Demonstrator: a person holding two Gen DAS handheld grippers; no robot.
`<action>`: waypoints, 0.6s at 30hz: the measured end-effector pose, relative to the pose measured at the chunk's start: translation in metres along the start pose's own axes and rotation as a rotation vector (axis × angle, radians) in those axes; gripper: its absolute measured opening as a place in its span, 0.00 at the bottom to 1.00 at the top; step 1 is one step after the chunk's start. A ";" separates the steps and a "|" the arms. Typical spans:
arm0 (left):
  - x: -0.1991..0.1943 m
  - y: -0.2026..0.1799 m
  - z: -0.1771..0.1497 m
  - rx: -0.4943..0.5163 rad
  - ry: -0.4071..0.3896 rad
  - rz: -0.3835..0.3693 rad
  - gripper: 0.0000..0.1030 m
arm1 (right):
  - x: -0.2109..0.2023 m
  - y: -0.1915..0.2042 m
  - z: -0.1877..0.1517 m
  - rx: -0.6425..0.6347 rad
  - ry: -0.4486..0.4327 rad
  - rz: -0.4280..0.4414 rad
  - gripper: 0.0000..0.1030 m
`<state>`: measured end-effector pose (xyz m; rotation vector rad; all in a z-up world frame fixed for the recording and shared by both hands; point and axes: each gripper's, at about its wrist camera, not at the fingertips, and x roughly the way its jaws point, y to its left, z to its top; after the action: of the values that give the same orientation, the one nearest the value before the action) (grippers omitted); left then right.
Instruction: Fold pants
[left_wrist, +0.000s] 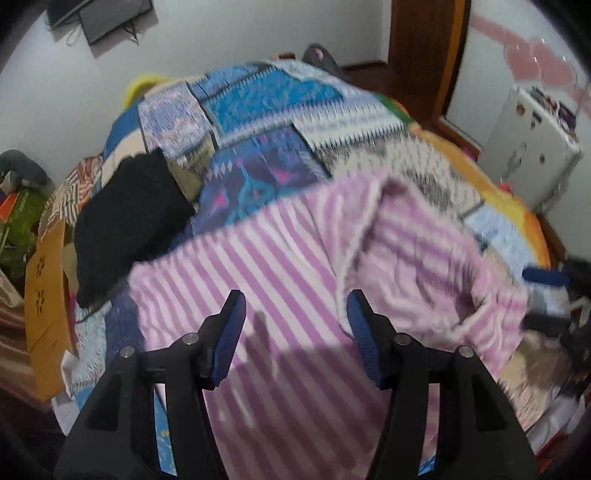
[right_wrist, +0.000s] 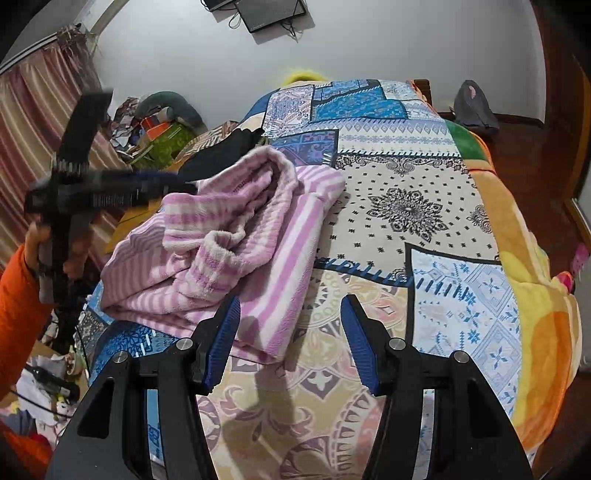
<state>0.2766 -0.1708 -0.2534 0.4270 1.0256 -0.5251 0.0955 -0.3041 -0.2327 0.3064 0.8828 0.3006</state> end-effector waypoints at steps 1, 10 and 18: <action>0.002 -0.005 -0.002 0.006 0.004 -0.005 0.55 | 0.001 0.000 0.000 0.004 0.002 0.002 0.51; 0.001 -0.074 0.025 0.063 -0.073 -0.166 0.55 | -0.010 0.000 -0.006 0.017 -0.004 -0.035 0.51; -0.007 -0.100 0.051 0.023 -0.087 -0.244 0.56 | -0.025 0.002 -0.012 0.025 -0.017 -0.053 0.51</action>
<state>0.2489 -0.2783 -0.2333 0.2977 0.9938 -0.7685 0.0706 -0.3104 -0.2216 0.3083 0.8775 0.2379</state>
